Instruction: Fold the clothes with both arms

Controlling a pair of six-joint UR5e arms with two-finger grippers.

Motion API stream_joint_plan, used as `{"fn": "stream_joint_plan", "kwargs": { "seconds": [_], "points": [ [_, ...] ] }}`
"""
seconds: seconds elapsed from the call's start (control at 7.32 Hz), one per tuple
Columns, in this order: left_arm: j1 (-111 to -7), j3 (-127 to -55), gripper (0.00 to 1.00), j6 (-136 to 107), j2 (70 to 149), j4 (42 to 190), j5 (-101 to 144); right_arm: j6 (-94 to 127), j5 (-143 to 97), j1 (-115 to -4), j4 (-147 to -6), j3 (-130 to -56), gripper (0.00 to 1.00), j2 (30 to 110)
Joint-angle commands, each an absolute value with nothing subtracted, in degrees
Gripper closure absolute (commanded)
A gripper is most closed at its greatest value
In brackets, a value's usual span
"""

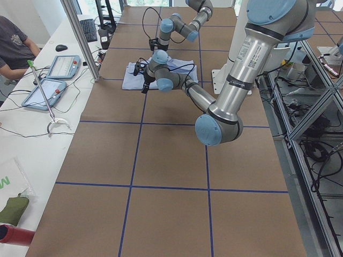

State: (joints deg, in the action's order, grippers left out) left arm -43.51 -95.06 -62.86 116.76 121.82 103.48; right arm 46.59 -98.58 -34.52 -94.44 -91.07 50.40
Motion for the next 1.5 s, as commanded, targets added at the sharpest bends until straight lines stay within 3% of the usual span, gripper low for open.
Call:
{"fn": "stream_joint_plan", "kwargs": {
  "seconds": [0.0, 0.68, 0.96, 1.37],
  "points": [
    [-43.5, -95.0, 0.0, -62.9, 116.9, 121.8, 103.4, 46.3, -99.1, -36.4, -94.4, -91.7, 1.0, 52.0],
    [-43.2, -95.0, 0.0, -63.0, 117.2, 121.8, 103.4, 46.8, -98.6, -36.8, -94.2, -92.8, 1.0, 55.4],
    [-43.2, -95.0, 0.0, -63.0, 117.4, 121.8, 103.4, 47.1, -98.5, -36.7, -93.9, -92.6, 0.01, 56.1],
    [-43.1, -95.0, 0.0, -63.0, 117.5, 121.8, 103.4, 47.1, -98.4, -36.7, -93.6, -92.5, 0.0, 56.7]
  ]
}}
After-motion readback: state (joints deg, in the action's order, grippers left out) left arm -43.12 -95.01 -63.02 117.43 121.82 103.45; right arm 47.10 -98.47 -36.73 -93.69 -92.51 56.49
